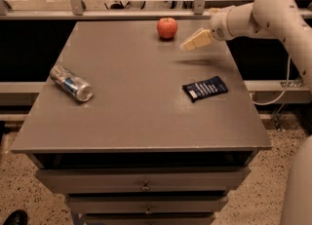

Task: Move apple near redbull can

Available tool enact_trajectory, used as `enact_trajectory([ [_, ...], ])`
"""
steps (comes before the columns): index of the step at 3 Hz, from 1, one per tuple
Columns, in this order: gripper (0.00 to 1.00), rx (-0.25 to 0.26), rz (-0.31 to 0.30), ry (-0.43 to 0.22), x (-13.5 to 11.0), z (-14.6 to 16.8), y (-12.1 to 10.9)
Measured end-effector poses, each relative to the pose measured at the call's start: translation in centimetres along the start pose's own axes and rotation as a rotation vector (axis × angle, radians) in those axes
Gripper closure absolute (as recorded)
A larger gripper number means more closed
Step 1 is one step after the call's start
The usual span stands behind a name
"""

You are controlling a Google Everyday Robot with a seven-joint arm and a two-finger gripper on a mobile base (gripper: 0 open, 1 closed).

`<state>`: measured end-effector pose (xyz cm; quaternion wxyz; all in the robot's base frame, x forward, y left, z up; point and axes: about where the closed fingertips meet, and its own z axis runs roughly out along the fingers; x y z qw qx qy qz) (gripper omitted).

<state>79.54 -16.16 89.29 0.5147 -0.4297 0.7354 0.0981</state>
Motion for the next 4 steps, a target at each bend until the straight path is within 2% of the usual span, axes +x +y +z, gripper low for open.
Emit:
enact_trajectory([
  [1, 0.00, -0.012, 0.067, -0.118, -1.7, 4.0, -0.5],
  [2, 0.00, -0.002, 0.111, -0.167, -2.5, 6.6, -1.2],
  [4, 0.00, 0.040, 0.193, -0.150, -2.0, 9.7, -2.3],
])
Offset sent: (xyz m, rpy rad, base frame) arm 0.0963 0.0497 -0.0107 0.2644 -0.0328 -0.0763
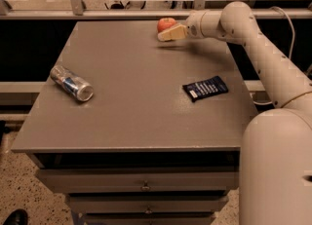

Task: Move apple near redbull can

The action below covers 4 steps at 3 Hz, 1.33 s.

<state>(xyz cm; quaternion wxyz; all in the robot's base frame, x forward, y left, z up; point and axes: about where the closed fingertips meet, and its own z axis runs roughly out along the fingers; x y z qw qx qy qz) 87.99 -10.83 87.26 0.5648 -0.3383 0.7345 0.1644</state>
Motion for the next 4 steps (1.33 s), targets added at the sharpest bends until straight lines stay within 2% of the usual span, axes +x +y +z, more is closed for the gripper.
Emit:
enact_trajectory([
  [1, 0.00, 0.002, 0.023, 0.003, 0.1, 0.7, 0.0],
  [2, 0.12, -0.009, 0.037, -0.005, 0.1, 1.3, 0.3],
  [4, 0.58, -0.044, 0.060, -0.012, 0.2, 2.1, 1.3],
])
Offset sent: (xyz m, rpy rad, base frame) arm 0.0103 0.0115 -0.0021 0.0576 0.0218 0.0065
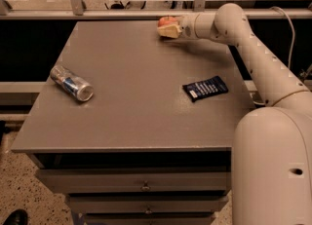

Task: Move apple near redbull can

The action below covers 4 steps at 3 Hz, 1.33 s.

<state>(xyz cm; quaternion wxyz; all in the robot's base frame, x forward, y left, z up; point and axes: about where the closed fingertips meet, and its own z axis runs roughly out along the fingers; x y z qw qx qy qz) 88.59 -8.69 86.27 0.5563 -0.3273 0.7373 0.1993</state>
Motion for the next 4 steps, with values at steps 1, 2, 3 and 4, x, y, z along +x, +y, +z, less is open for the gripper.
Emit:
enact_trajectory([
  [1, 0.82, -0.026, -0.006, -0.007, -0.4, -0.7, 0.9],
  [2, 1.00, -0.088, -0.058, -0.017, -1.6, -3.2, 3.4],
  [3, 1.00, -0.162, -0.113, -0.039, -3.1, -6.0, 6.7],
  [4, 1.00, -0.192, -0.129, -0.048, -3.5, -6.5, 8.2],
])
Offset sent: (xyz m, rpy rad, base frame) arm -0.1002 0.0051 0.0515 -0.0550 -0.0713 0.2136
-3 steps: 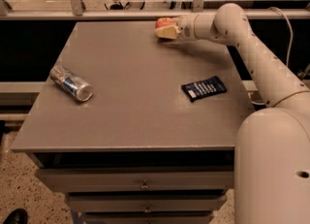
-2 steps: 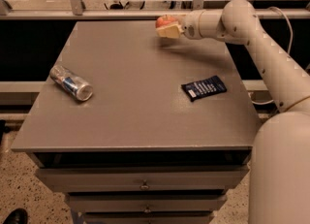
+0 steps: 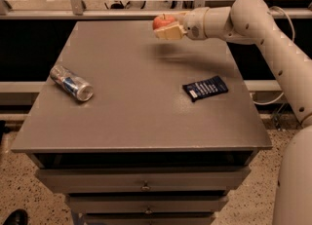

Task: Move apple near redbull can

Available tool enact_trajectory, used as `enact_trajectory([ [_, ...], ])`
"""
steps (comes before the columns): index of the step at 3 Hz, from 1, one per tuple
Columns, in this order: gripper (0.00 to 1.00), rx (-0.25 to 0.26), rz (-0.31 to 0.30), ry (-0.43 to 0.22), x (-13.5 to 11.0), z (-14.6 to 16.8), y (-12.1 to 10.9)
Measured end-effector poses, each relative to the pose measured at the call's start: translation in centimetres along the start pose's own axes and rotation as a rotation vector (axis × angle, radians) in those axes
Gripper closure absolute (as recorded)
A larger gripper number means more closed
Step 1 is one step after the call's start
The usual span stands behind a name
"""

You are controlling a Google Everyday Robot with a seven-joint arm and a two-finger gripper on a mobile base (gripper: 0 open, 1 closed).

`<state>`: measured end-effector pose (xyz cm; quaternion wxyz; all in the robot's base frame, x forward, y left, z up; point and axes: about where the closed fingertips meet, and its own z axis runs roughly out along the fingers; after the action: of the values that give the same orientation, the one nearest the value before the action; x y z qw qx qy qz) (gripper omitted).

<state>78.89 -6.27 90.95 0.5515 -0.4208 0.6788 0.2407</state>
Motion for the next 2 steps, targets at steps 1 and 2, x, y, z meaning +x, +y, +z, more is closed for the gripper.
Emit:
enact_trajectory([
  [1, 1.00, -0.009, -0.003, 0.005, 0.0, 0.2, 0.4],
  [2, 1.00, -0.080, -0.029, 0.049, 0.5, 1.3, 3.9],
])
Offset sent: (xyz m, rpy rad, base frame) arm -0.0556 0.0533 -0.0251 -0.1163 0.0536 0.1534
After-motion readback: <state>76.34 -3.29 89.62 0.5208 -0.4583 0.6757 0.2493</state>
